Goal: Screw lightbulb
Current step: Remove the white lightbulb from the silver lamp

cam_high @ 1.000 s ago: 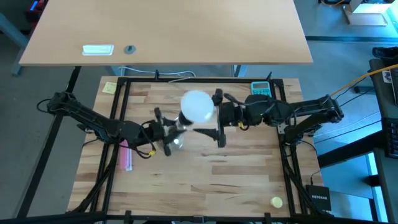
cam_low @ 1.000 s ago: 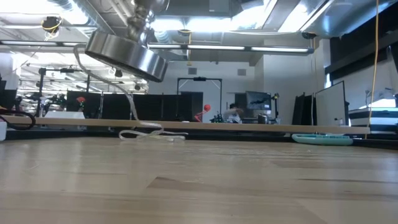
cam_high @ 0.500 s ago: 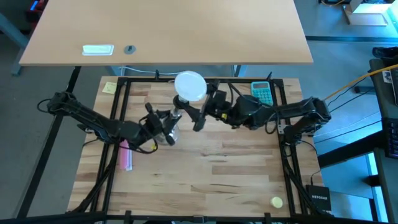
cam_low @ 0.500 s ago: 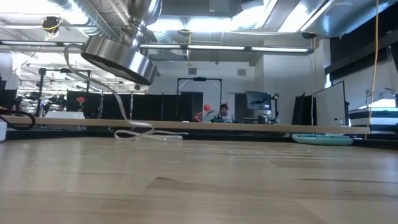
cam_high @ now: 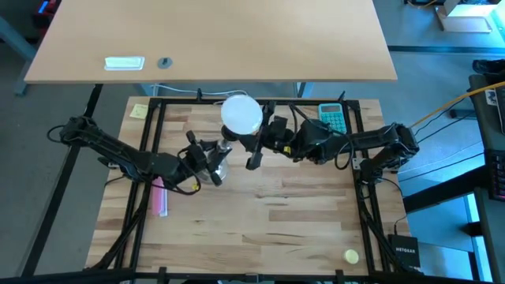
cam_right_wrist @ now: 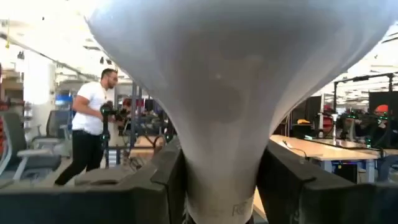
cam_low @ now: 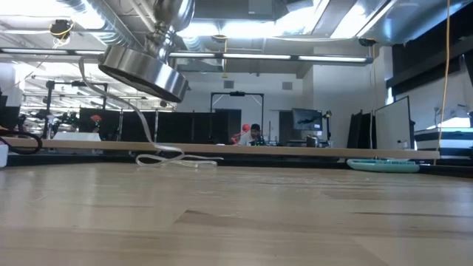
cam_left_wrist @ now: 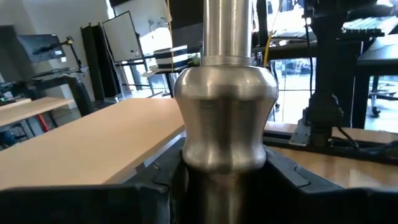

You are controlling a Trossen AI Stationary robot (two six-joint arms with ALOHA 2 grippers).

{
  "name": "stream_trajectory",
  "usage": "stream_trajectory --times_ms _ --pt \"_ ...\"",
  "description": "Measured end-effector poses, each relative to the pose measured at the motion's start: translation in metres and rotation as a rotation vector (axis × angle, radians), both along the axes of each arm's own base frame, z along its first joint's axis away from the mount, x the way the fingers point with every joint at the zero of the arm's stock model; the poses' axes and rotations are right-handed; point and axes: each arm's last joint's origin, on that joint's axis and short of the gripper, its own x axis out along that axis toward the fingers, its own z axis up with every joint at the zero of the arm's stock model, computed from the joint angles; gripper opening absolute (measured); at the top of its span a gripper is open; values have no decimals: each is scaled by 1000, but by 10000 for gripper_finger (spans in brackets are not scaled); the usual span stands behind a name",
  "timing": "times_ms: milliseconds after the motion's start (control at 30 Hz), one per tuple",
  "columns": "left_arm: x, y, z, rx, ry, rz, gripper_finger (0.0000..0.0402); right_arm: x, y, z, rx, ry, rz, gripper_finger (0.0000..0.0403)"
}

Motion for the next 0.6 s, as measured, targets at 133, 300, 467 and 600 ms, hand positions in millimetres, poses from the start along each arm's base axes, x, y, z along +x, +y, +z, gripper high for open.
stream_trajectory --times_ms 133,300,467,600 --pt "-1 -7 1 -10 -10 -95 127 -6 6 5 -38 21 79 148" --pt "0 -19 5 -41 -54 -550 127 -23 17 14 -122 64 417 148" --pt "3 -24 2 -101 -49 -980 127 -29 30 11 -306 62 843 148" --pt "6 -19 0 -120 -29 -1016 128 -30 40 9 -344 71 866 148"
